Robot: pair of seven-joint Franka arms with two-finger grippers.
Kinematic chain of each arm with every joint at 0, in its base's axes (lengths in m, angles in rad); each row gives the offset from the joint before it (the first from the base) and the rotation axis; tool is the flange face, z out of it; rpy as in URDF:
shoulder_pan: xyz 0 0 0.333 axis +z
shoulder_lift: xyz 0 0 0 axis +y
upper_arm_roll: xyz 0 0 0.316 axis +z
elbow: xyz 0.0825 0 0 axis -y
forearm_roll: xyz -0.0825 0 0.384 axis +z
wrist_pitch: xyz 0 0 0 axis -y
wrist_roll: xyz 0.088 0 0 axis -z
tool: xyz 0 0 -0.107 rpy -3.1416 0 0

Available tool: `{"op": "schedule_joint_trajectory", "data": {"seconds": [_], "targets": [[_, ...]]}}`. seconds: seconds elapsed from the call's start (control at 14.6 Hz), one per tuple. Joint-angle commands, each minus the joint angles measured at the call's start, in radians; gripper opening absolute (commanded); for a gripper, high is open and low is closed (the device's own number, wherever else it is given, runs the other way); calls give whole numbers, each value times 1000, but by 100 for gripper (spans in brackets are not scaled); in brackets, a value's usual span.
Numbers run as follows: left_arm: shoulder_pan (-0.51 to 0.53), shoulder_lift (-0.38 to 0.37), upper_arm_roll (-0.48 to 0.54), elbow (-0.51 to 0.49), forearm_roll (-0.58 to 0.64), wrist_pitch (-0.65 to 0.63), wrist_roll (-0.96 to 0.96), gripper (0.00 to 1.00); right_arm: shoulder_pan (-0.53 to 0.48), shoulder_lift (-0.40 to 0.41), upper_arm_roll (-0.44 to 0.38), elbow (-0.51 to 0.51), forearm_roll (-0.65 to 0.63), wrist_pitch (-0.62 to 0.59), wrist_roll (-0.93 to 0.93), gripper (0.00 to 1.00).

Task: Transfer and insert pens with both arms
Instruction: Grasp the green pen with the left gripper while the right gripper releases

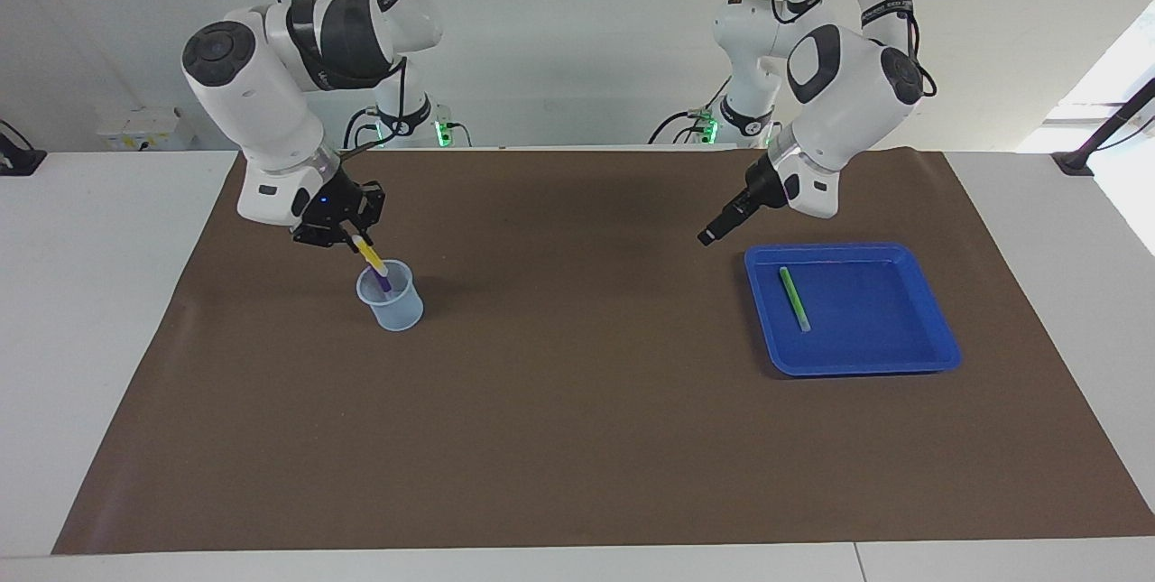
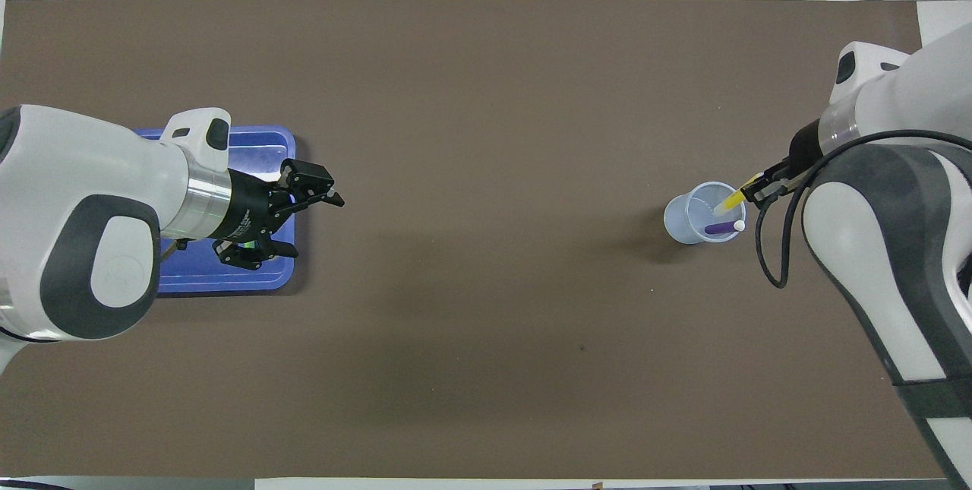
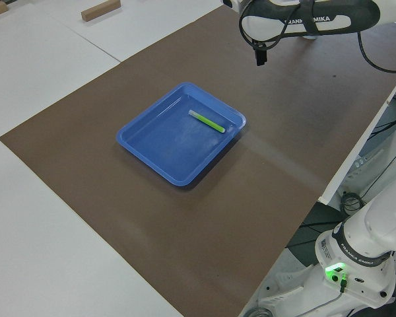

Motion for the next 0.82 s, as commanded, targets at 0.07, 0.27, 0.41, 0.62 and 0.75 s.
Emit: {"op": "schedule_joint_trajectory", "data": {"seconds": [0.07,0.27,0.41,0.62,0.75], "targets": [[57,39,-4,-38,174,39,258,100,-17,-35,13,-85,-26,65,-25,0],[54,95,-6,-39,345,97,374,100,-28,-46,13,-143,-26,140,-25,0],[66,123,-4,-42,379,139,463,100,-17,-47,13,-158,-26,162,-21,0],[93,152,-4,-113,388,295,554,100,-16,-49,13,-207,-26,213,-22,0],[120,190,-4,-119,388,350,611,100,-11,-62,13,-256,-29,283,-25,0]]}}
